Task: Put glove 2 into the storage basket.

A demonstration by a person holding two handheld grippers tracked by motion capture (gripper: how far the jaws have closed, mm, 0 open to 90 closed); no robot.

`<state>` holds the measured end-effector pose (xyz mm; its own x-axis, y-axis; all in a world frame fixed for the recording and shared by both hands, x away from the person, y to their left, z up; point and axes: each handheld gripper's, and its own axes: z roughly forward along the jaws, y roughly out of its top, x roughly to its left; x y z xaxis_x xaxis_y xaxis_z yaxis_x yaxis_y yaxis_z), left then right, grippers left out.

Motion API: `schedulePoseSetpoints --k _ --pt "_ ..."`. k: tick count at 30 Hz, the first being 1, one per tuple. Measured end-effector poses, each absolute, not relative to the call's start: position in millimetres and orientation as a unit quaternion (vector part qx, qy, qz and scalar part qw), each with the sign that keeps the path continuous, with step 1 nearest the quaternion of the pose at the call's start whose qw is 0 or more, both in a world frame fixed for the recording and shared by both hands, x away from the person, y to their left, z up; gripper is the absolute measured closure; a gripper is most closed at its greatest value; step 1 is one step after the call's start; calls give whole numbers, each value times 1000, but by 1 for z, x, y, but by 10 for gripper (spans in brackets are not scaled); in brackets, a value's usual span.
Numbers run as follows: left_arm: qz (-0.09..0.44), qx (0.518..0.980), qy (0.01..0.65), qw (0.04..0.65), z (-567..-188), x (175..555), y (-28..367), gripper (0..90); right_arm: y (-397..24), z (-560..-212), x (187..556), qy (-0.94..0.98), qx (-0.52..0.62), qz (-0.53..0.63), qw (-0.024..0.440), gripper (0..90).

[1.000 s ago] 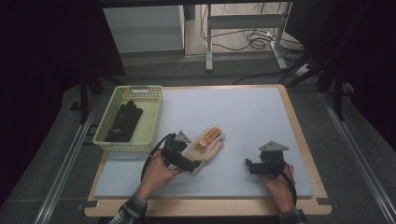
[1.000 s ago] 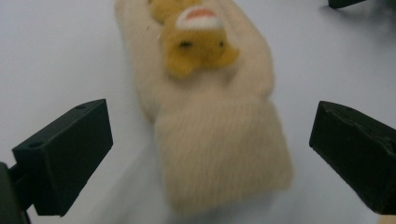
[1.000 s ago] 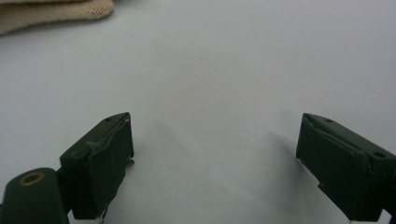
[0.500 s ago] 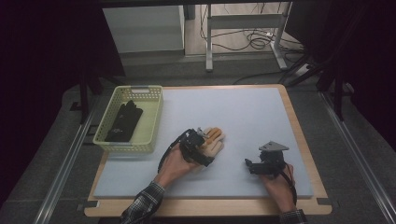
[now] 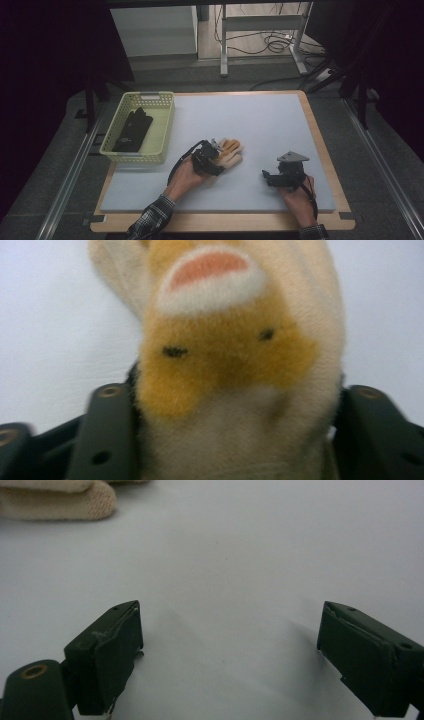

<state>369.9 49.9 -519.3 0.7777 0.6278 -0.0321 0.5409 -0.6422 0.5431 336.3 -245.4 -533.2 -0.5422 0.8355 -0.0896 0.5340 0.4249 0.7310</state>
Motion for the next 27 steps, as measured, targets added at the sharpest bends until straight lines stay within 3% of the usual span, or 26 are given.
schedulePoseSetpoints --k 6,27 --pt "75 901 330 271 -517 369 50 534 -245 -533 336 813 421 332 228 108" --pt "107 876 365 295 -465 376 75 526 -245 -533 336 813 420 333 229 108"
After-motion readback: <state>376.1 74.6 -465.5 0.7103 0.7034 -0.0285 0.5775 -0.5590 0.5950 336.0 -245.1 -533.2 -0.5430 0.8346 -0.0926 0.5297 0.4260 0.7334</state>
